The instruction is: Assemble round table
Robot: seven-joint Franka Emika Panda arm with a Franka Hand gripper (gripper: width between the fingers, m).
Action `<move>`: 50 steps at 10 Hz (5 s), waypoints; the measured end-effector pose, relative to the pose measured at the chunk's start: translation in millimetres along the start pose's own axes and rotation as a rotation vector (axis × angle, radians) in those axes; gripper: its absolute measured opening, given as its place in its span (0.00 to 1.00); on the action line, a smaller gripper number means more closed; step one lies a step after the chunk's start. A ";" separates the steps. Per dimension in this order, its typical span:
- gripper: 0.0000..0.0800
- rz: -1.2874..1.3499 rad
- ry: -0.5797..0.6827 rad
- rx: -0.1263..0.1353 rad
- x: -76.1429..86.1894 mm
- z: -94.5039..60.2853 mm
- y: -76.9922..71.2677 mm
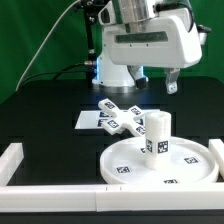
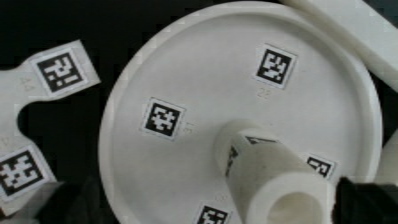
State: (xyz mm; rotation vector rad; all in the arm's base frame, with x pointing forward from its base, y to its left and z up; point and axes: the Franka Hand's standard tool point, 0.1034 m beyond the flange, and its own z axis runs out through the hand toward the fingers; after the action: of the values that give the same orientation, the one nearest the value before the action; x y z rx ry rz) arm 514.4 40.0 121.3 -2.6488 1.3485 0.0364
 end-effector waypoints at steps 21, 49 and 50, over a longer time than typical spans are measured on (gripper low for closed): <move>0.81 -0.868 -0.046 -0.240 -11.8 41.3 86.5; 0.81 -0.931 -0.107 -0.503 -19.1 75.4 119.9; 0.81 -0.934 -0.104 -0.501 -19.9 77.4 121.1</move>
Offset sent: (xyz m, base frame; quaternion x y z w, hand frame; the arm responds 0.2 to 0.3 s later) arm 0.0000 0.0000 0.0000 0.0000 0.0000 -0.1296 0.9916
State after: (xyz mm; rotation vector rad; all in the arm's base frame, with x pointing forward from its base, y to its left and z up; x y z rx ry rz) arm 409.4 -1.5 30.2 -3.3375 -0.0435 0.4230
